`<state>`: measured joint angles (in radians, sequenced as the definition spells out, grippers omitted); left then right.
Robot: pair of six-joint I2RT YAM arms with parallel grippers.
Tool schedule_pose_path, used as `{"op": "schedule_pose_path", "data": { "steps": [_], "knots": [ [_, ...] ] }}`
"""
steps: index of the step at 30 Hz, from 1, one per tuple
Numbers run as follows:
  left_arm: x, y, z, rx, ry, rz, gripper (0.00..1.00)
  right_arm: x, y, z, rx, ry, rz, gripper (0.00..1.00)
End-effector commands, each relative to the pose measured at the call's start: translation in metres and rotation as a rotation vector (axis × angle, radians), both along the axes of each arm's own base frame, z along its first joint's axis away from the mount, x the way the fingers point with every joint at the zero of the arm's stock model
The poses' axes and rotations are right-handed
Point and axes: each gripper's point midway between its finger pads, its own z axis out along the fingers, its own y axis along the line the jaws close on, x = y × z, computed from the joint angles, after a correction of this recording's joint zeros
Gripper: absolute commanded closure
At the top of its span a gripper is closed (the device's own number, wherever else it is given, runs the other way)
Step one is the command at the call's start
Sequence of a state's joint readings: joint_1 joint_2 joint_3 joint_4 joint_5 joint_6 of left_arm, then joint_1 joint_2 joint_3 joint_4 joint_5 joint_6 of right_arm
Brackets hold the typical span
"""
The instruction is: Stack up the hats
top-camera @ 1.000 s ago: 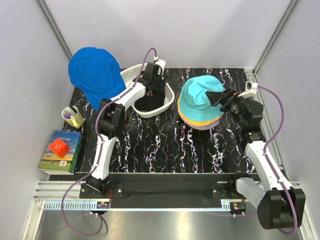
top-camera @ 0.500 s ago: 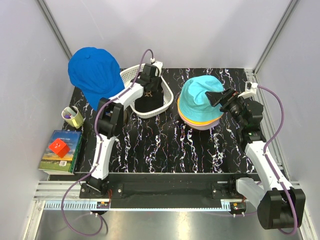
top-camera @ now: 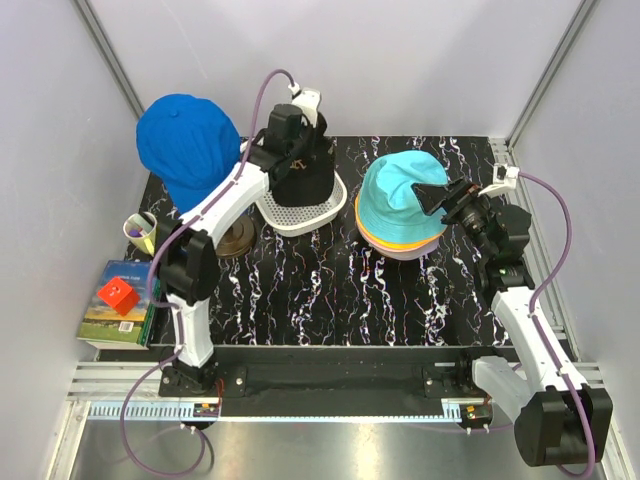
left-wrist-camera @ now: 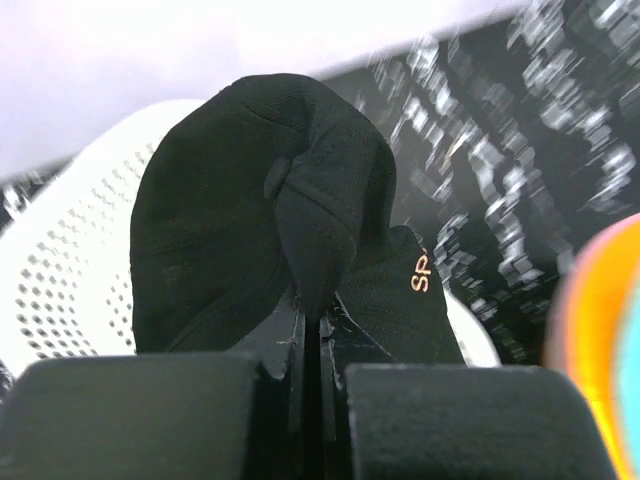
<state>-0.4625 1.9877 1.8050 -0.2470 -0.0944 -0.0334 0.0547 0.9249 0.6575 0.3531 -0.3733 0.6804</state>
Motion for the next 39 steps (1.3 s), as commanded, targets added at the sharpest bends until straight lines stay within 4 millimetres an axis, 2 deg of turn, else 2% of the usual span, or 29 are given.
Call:
{"op": "schedule_pose_path", "data": {
  "steps": [1,4,5,6,7,8,11,12,13,14,15,16,17,18,19,21,23,24,25,30,34,37,38,39],
  "knots": [
    [-0.017,-0.004,0.088,-0.075,-0.192,-0.007,1.00,-0.006,0.005,0.014,-0.034,-0.052,0.041,0.02],
    [-0.031,-0.007,0.104,-0.083,-0.219,-0.013,1.00,-0.007,0.011,0.016,-0.047,-0.062,0.086,0.04],
    [-0.040,-0.003,0.121,-0.095,-0.249,-0.009,1.00,-0.011,0.018,0.019,-0.045,-0.077,0.127,0.04],
    [-0.045,-0.004,0.130,-0.102,-0.263,-0.010,1.00,-0.010,0.020,0.018,-0.044,-0.077,0.144,0.05],
    [-0.053,-0.008,0.139,-0.116,-0.282,-0.018,1.00,-0.013,0.028,0.021,-0.041,-0.087,0.172,0.06],
    [-0.065,-0.004,0.157,-0.136,-0.313,-0.016,1.00,-0.015,0.033,0.026,-0.046,-0.104,0.189,0.06],
    [-0.087,-0.008,0.182,-0.197,-0.349,-0.030,1.00,-0.023,0.065,0.038,-0.077,-0.137,0.258,0.06],
    [-0.101,-0.005,0.202,-0.233,-0.378,-0.039,1.00,-0.026,0.073,0.043,-0.078,-0.149,0.274,0.06],
    [-0.109,-0.007,0.209,-0.276,-0.378,-0.041,1.00,-0.032,0.085,0.053,-0.069,-0.178,0.306,0.06],
    [-0.116,-0.008,0.207,-0.294,-0.369,-0.051,1.00,-0.033,0.091,0.054,-0.060,-0.179,0.324,0.06],
    [-0.129,-0.001,0.224,-0.332,-0.397,-0.050,1.00,-0.035,0.096,0.057,-0.053,-0.189,0.338,0.06],
    [-0.135,-0.001,0.230,-0.386,-0.401,-0.043,1.00,-0.037,0.101,0.062,-0.041,-0.208,0.353,0.06],
    [-0.143,0.001,0.233,-0.418,-0.406,-0.045,1.00,-0.038,0.108,0.061,-0.028,-0.203,0.378,0.06],
    [-0.148,0.001,0.224,-0.432,-0.395,-0.046,1.00,-0.040,0.113,0.063,-0.020,-0.211,0.396,0.06],
    [-0.163,0.004,0.241,-0.495,-0.430,-0.057,1.00,-0.042,0.117,0.068,-0.012,-0.232,0.405,0.06],
    [-0.182,0.005,0.245,-0.531,-0.436,-0.080,1.00,-0.045,0.128,0.068,-0.003,-0.242,0.431,0.07],
    [-0.192,0.005,0.245,-0.538,-0.432,-0.085,1.00,-0.047,0.139,0.070,0.003,-0.250,0.464,0.07],
    [-0.198,0.003,0.238,-0.540,-0.418,-0.093,1.00,-0.049,0.142,0.076,0.008,-0.266,0.474,0.07],
    [-0.205,0.006,0.242,-0.550,-0.426,-0.097,1.00,-0.048,0.148,0.074,0.009,-0.259,0.490,0.07],
    [-0.219,0.006,0.235,-0.550,-0.411,-0.107,1.00,-0.066,0.180,0.085,0.034,-0.305,0.618,0.07],
    [-0.225,0.004,0.226,-0.535,-0.396,-0.129,1.00,-0.076,0.199,0.091,0.078,-0.322,0.707,0.13],
    [-0.224,0.008,0.226,-0.523,-0.405,-0.105,1.00,-0.083,0.203,0.098,0.094,-0.341,0.744,0.18],
    [-0.225,0.010,0.225,-0.519,-0.407,-0.097,1.00,-0.083,0.201,0.095,0.091,-0.335,0.734,0.17],
    [-0.226,0.013,0.228,-0.521,-0.415,-0.092,1.00,-0.074,0.198,0.089,0.080,-0.304,0.680,0.17]
  ]
}}
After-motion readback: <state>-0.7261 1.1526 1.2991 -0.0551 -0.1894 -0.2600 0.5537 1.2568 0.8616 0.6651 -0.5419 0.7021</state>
